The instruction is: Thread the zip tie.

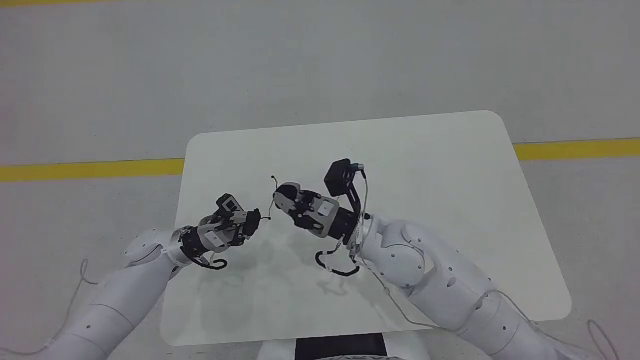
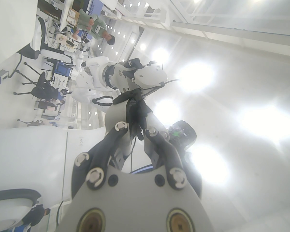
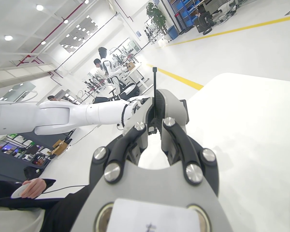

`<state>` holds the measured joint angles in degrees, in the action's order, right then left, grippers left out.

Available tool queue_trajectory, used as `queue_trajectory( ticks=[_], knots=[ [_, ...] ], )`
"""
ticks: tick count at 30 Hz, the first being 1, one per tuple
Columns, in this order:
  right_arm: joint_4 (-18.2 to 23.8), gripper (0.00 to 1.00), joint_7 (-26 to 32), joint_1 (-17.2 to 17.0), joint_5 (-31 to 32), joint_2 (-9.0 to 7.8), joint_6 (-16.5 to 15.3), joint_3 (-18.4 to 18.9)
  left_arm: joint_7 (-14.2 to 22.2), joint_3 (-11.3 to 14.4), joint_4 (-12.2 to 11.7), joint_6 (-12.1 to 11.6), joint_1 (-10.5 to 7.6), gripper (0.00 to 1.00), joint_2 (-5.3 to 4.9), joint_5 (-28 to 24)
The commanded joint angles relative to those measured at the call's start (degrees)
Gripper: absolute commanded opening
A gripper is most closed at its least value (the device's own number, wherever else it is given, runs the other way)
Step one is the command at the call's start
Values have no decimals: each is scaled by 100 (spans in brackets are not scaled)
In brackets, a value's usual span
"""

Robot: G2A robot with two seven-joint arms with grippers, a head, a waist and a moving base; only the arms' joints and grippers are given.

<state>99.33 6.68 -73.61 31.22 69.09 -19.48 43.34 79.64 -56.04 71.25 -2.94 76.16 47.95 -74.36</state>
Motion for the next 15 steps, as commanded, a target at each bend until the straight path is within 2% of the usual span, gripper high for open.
queue_trajectory(
  ticks=[1,15],
  knots=[
    [-10,0,-4,-2,-9,0,0,2,0,0,0,0,0,0,0,0],
    [-36,0,17,-7,-30,-8,0,6,0,0,0,0,0,0,0,0]
  ],
)
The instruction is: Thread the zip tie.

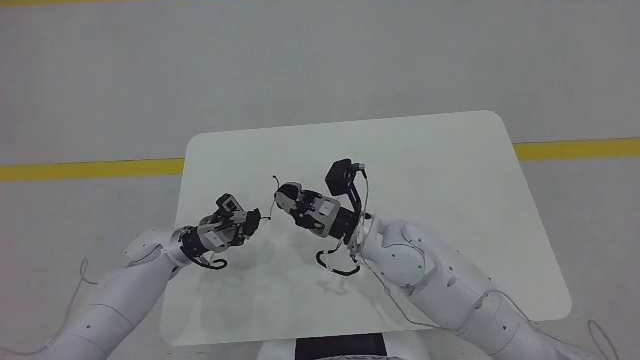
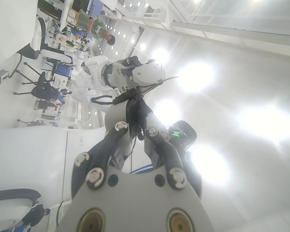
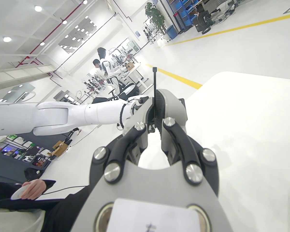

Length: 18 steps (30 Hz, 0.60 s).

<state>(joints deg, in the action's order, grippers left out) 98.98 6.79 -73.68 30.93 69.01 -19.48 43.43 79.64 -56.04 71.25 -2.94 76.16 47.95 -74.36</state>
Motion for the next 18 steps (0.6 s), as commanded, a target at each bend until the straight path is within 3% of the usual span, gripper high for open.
queue_trajectory(
  ticks=[1,18],
  knots=[
    [-2,0,15,1,-4,-2,0,-5,0,0,0,0,0,0,0,0],
    [1,0,-18,0,-12,-36,0,-83,0,0,0,0,0,0,0,0]
  ],
)
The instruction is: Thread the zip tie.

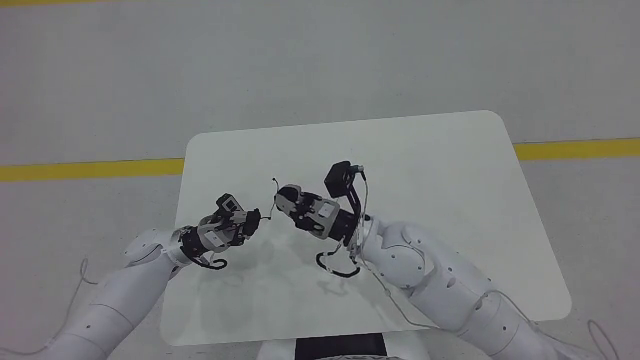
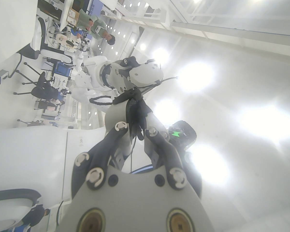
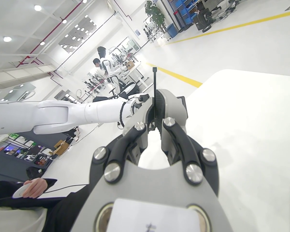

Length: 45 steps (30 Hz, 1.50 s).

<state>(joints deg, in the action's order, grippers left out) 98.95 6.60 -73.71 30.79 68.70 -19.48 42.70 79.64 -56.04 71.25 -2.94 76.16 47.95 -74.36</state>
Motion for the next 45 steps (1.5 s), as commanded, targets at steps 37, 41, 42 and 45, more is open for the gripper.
queue_trajectory(
  ticks=[37,41,42,45],
  knots=[
    [191,0,-176,139,-16,-267,0,-135,0,0,0,0,0,0,0,0],
    [156,0,-218,224,-19,-253,0,-223,0,0,0,0,0,0,0,0],
    [147,0,-222,240,-23,-250,0,-240,0,0,0,0,0,0,0,0],
    [109,0,-233,291,-44,-241,0,-295,0,0,0,0,0,0,0,0]
  ],
)
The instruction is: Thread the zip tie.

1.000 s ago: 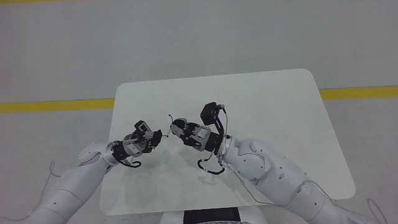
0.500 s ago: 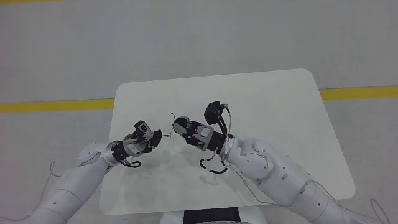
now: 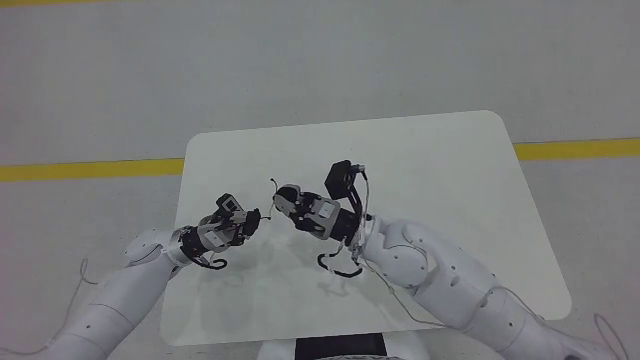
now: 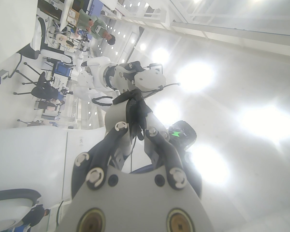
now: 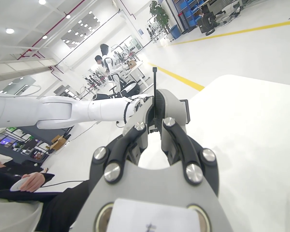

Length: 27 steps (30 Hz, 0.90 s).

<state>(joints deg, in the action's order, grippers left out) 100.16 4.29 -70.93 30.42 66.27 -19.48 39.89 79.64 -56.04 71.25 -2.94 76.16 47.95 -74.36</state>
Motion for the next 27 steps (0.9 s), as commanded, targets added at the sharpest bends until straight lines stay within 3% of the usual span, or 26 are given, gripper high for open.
queue_trajectory(
  ticks=[1,27],
  knots=[
    [-26,0,-2,27,-15,5,0,-30,0,0,0,0,0,0,0,0],
    [-103,0,-185,78,-43,-46,0,-124,0,0,0,0,0,0,0,0]
  ],
)
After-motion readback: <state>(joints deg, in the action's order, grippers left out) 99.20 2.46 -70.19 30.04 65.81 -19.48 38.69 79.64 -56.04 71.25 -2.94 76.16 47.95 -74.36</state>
